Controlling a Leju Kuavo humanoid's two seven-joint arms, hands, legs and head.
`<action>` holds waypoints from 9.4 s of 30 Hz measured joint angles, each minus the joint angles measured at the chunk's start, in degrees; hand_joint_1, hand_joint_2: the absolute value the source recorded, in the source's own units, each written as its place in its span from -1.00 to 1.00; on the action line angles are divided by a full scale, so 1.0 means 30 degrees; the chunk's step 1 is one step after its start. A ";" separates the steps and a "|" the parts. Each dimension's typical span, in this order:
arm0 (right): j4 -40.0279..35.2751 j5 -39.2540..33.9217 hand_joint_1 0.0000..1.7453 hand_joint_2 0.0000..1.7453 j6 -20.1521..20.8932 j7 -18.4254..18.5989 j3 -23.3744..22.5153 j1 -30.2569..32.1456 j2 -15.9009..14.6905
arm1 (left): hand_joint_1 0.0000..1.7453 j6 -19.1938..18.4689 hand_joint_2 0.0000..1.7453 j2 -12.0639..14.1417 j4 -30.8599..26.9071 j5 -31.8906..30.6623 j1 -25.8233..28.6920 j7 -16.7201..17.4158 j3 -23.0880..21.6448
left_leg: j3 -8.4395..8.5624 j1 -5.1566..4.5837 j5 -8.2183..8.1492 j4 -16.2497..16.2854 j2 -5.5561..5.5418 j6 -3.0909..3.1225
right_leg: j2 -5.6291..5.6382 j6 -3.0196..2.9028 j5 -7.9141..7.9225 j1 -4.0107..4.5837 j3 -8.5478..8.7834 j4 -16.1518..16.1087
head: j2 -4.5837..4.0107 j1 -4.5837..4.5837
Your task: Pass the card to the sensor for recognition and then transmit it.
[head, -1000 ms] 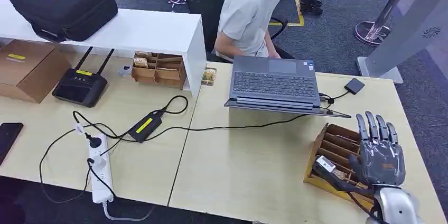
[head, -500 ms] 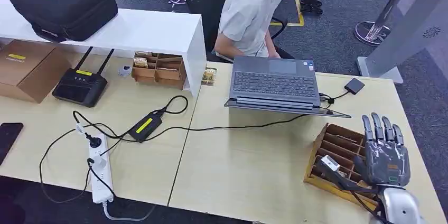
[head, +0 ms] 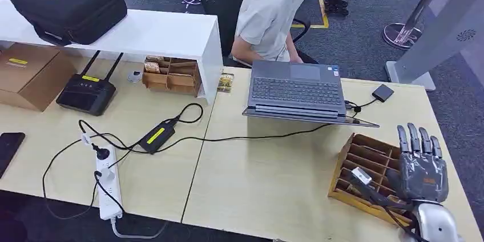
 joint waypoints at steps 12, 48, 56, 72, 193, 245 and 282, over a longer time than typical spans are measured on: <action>0.0080 0.0007 -1.00 1.00 -0.0080 0.0000 -0.0029 0.0002 0.0007 | -1.00 -0.0044 1.00 0.0007 0.0000 -0.0029 -0.0021 -0.0029 0.0000 | 0.0001 0.0000 0.0000 0.0000 0.0000 0.0000 | 0.0000 0.0000 0.0000 -0.0001 0.0000 0.0000 | 0.0000 0.0000; 0.0583 0.3045 -1.00 1.00 -0.1187 0.1865 -0.0823 -0.0091 0.0423 | -1.00 -0.0576 1.00 0.0015 0.0000 -0.0386 -0.0127 -0.0182 0.0073 | -0.0005 0.0000 0.0000 0.0000 -0.0014 0.0000 | -0.0011 0.0000 0.0000 0.0000 0.0001 0.0000 | 0.0000 0.0000; 0.0699 0.2965 -1.00 1.00 -0.1158 0.1661 -0.1122 -0.0083 0.0503 | -1.00 -0.0955 1.00 0.0007 0.0000 -0.0525 -0.0074 -0.0233 0.0306 | -0.0001 0.0000 0.0000 0.0000 -0.0012 0.0000 | -0.0009 0.0000 0.0000 0.0000 0.0000 0.0000 | 0.0000 0.0000; 0.1122 0.1152 1.00 1.00 -0.0189 0.0627 -0.1238 -0.0087 0.0532 | -1.00 -0.1245 1.00 -0.0029 0.0029 -0.0699 0.0016 -0.0305 0.0517 | 0.0018 -0.0001 0.0002 0.0004 -0.0007 0.0003 | -0.0005 0.0005 0.0008 -0.0002 0.0020 0.0000 | 0.0000 0.0007; 0.3424 0.1714 -1.00 1.00 -0.7016 -0.2979 -0.4051 -0.4594 0.3722 | -1.00 -0.2834 1.00 0.1778 -0.0772 -0.4918 -0.0225 -0.2011 0.1683 | -0.0034 -0.0001 0.0052 0.0001 -0.0083 0.0013 | -0.0084 -0.0003 0.0021 -0.0001 0.0010 0.0012 | 0.0000 0.0007; 2.0247 0.3133 -1.00 1.00 -0.2668 0.9075 -0.5446 -0.0323 -0.7272 | -1.00 -0.6506 1.00 0.1297 -0.0648 -0.7067 0.0639 -0.2346 0.4211 | 0.0006 -0.0020 0.0014 -0.0011 -0.0177 0.0315 | -0.0171 0.0288 0.0124 -0.0028 0.0238 -0.0331 | 0.0000 0.0007; 1.7464 0.3133 -1.00 1.00 -0.6558 0.3342 -1.6290 -0.2367 -0.6084 | -1.00 -0.8065 1.00 0.0401 0.0000 -0.8007 0.1036 -0.3862 0.5625 | 0.0037 -0.0032 0.0033 -0.0011 -0.0088 0.0296 | -0.0093 0.0277 0.0130 -0.0064 0.0164 -0.0252 | 0.0000 0.0000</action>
